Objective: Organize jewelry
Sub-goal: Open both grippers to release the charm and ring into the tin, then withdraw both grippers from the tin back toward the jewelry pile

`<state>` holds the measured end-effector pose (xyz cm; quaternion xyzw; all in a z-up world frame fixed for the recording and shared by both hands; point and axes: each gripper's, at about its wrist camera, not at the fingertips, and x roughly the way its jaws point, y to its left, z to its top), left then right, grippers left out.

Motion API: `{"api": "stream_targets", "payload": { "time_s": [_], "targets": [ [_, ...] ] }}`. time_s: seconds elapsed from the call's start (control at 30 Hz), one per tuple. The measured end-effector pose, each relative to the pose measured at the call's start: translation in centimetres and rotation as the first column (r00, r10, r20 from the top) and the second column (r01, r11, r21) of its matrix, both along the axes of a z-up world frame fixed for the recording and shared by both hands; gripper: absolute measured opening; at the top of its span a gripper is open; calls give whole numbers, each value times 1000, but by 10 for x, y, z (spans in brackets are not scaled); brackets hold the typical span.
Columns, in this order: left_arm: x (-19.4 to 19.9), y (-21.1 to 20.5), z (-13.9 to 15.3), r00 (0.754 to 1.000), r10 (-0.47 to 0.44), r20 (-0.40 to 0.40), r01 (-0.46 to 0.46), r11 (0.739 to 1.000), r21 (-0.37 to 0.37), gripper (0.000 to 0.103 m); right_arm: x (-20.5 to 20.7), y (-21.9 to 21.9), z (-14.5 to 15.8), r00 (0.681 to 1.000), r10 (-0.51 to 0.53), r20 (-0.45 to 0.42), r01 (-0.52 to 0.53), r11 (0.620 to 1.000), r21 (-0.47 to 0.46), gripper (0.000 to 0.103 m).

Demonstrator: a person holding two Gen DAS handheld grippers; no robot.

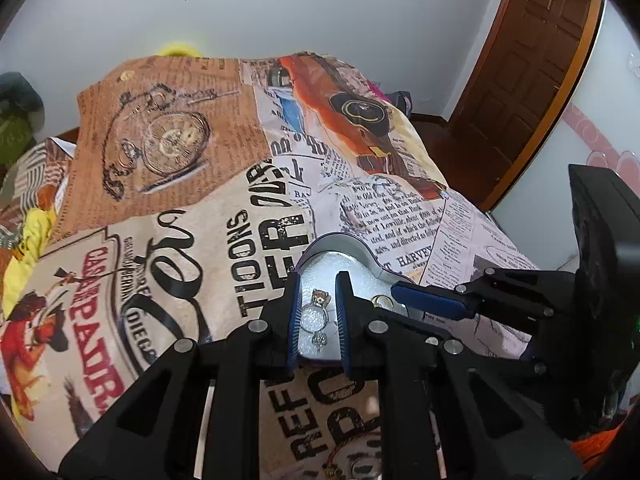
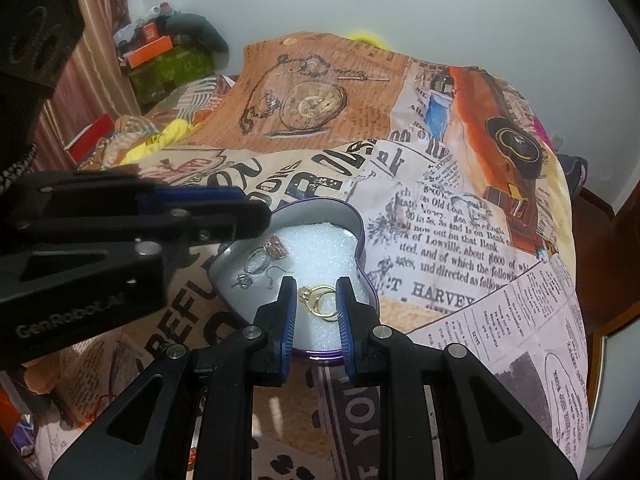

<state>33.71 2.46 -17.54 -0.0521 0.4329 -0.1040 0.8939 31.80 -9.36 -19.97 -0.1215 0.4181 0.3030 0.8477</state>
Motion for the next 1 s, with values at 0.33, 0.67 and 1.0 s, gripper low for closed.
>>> {"api": "stream_targets", "payload": {
  "time_s": [0.33,0.67,1.0],
  "targets": [
    [-30,9,29,998,27,48,-29,999,29,21,-12,-3,22,999,-14,30,14,1000,-4,21],
    [-75,15,58,994,46,95,-52,997,57,32,-42,-12,58,996,-25,82,23,999,28,36],
    [-127,18,56,995,53,81,-60,994,87,39,-82,-27,79,991,-46,122,38,997,62,45]
  ]
}}
